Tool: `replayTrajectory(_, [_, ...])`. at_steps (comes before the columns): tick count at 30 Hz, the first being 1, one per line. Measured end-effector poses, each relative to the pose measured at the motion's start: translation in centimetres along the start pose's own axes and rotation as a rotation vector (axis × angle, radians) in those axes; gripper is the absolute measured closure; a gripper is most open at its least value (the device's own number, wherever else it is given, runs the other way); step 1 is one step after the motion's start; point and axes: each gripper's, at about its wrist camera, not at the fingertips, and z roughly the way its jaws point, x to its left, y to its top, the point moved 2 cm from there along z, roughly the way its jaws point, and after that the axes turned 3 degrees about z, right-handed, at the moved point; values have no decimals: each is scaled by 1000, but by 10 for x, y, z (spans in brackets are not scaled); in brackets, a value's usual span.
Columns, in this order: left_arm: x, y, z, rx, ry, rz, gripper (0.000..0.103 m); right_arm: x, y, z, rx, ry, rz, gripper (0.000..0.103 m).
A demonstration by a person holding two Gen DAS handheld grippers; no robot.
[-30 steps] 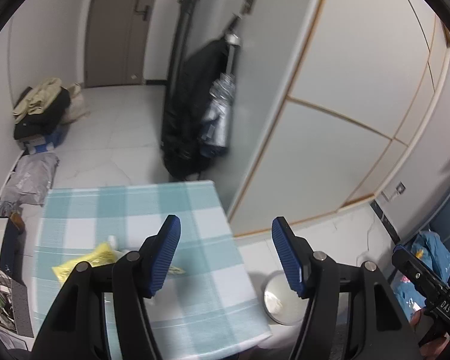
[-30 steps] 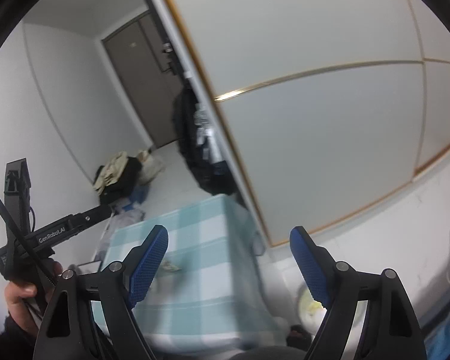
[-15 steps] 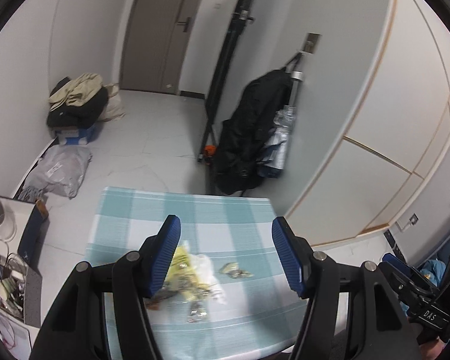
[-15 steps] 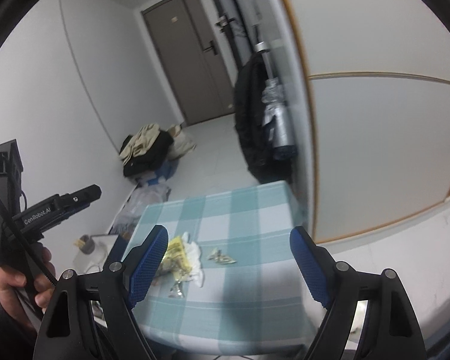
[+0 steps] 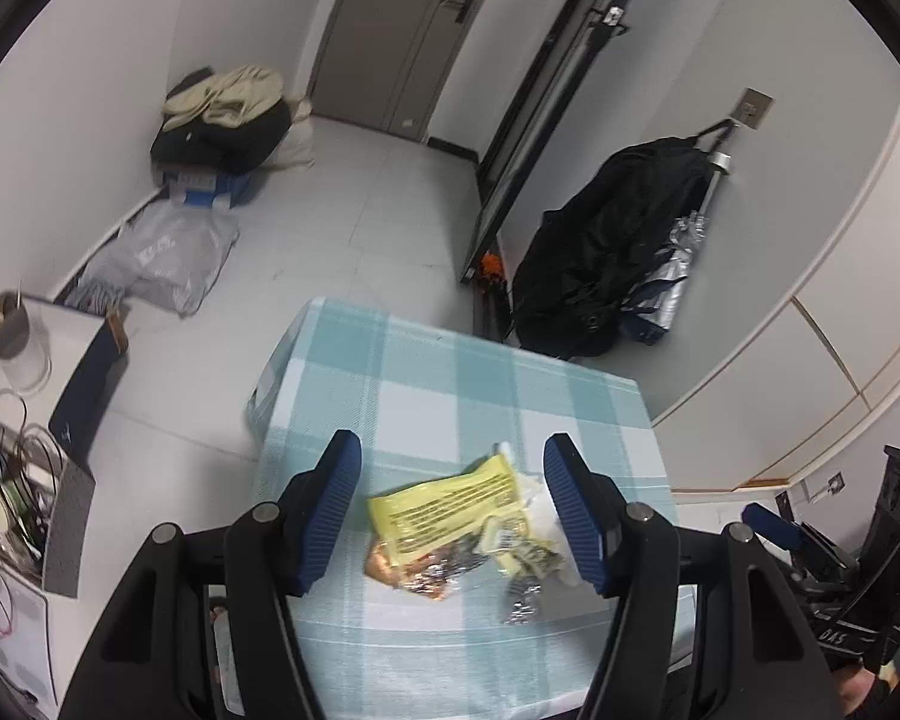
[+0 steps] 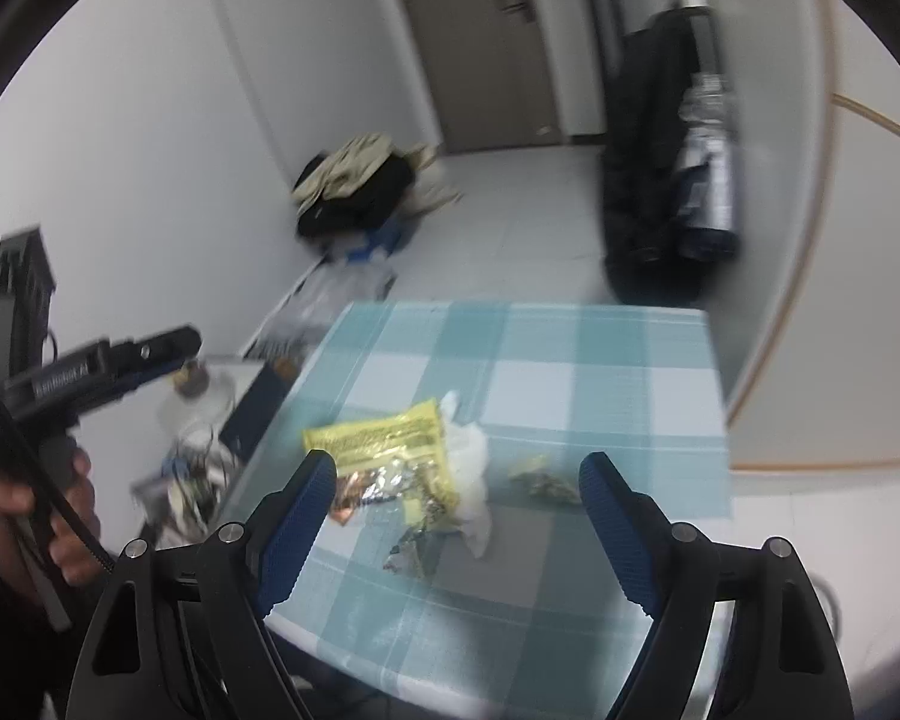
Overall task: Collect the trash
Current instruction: 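Lower the right gripper onto a small cream candy wrapper and close it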
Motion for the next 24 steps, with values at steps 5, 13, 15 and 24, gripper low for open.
replayTrajectory(5, [20,-4,11,36,-12,-34,44,19,4,39,89,52,-138,21])
replayTrajectory(13, [35,0,22,96,-52,-95,44,35,0,93,224,119,-314,36])
replayTrajectory(15, [35,1,24,107,-52,-96,44,34,-7,110,279,115,-327,39])
replayTrajectory(24, [44,0,34,144,-50,-135,44,27,-24,146,412,105,-336,59])
